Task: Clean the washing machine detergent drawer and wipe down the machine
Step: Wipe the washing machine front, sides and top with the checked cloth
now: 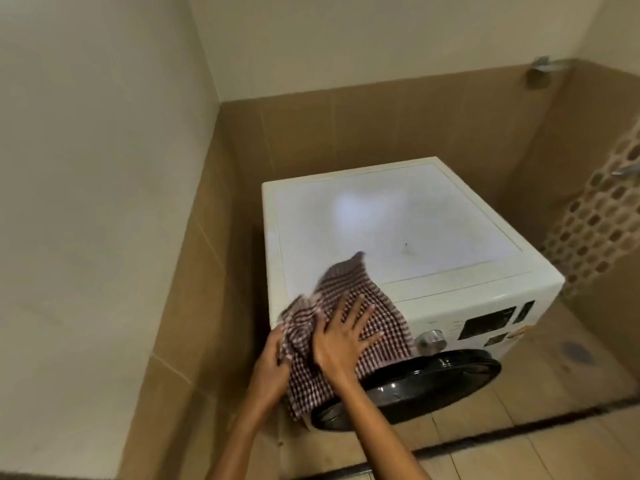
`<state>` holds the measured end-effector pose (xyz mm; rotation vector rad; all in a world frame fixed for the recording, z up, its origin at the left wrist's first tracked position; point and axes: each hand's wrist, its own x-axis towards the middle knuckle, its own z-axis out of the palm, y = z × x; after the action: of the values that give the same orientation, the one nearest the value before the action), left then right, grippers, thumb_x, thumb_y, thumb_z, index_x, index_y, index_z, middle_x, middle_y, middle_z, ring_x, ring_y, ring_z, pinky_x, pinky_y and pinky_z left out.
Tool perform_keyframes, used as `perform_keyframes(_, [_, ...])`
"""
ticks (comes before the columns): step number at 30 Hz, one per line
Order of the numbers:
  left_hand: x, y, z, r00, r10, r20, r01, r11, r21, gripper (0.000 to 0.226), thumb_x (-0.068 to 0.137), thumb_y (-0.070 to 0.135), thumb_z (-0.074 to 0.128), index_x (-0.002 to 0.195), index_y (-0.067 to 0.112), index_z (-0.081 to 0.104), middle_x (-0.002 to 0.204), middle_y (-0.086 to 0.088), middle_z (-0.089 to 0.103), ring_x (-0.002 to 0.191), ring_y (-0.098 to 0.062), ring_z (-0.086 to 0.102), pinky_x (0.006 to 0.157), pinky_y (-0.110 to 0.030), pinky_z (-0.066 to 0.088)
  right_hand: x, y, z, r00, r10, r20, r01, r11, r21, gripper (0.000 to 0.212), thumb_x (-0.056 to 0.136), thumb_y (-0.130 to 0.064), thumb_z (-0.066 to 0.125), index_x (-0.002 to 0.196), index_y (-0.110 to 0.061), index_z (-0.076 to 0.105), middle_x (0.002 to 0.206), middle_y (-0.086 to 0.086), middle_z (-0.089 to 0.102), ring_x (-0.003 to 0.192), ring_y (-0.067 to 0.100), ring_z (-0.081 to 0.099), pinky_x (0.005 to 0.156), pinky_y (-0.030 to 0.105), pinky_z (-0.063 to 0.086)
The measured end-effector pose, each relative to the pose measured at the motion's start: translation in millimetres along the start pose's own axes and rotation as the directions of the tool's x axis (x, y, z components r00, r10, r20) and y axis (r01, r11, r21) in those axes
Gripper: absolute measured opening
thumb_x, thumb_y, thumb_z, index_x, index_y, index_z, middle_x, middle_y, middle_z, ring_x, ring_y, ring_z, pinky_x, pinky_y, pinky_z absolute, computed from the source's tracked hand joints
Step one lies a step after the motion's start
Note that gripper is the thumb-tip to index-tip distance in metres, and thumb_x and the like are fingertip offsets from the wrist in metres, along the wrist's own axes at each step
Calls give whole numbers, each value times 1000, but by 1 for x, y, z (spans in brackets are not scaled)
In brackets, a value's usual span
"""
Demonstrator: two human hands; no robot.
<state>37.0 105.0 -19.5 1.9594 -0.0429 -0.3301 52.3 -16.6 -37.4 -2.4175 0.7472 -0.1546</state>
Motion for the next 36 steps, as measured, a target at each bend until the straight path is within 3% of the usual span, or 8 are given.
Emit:
perform_keyframes(6, [39,-15,-12,844,-61,-532,191,962,193,27,82,-1,55,108,4,58,101,-19,63,97,-35,59,83,-39,44,3,-4,45,961,-231,-152,190,951,-245,63,95,-53,6,146,-23,28,153,5,17,143,31,-15,100,72,-13])
perform_keyframes(10, [68,-6,-15,861,-61,-505,135,985,111,33,79,-9,47,107,4,60,92,-17,63,91,-34,60,74,-30,40,12,32,52,705,-706,-68,633,670,-388,51,97,-51,16,141,-32,32,148,-3,36,146,20,-4,107,63,-2])
perform_keyframes(13, [86,-7,-18,887,-148,-438,167,986,5,33,84,-5,43,109,10,60,94,-11,63,85,-32,59,66,-26,38,35,79,39,537,-822,-188,682,554,-477,49,94,-53,26,136,-31,41,152,-4,31,146,19,6,110,52,10])
perform_keyframes(19, [100,-6,1,919,-236,-314,192,967,-164,30,99,17,39,127,7,44,119,-7,52,101,-19,49,86,-27,39,31,53,28,805,-477,-353,405,876,-261,51,92,-47,25,133,-26,47,140,-2,46,132,22,35,109,56,9])
perform_keyframes(24, [125,-18,-5,920,-314,-235,299,949,-97,38,95,25,36,125,9,53,124,-13,59,111,-30,56,100,-43,44,-2,15,58,708,-704,-61,641,676,-363,46,93,-50,28,133,-31,41,133,-3,57,122,28,54,112,53,0])
perform_keyframes(28, [117,-9,-5,916,-364,-170,355,931,-84,44,99,28,28,130,6,49,131,-17,54,117,-32,53,103,-45,41,19,67,57,540,-841,-24,704,467,-534,73,81,-47,44,147,-35,14,145,-4,34,133,25,33,115,46,-3])
perform_keyframes(32, [101,7,10,915,-308,-259,336,939,69,54,102,36,25,144,2,24,149,-18,32,135,-34,34,109,-40,29,32,94,37,631,-724,-278,613,685,-394,42,97,-44,24,134,-32,39,140,-3,38,128,22,37,115,41,7])
perform_keyframes(36, [97,5,17,912,-218,-348,295,937,186,53,101,37,22,135,-1,35,137,-24,45,124,-40,44,99,-43,37,22,55,38,810,-404,-425,351,915,-201,56,94,-50,17,126,-23,56,134,4,53,129,26,34,113,52,-4])
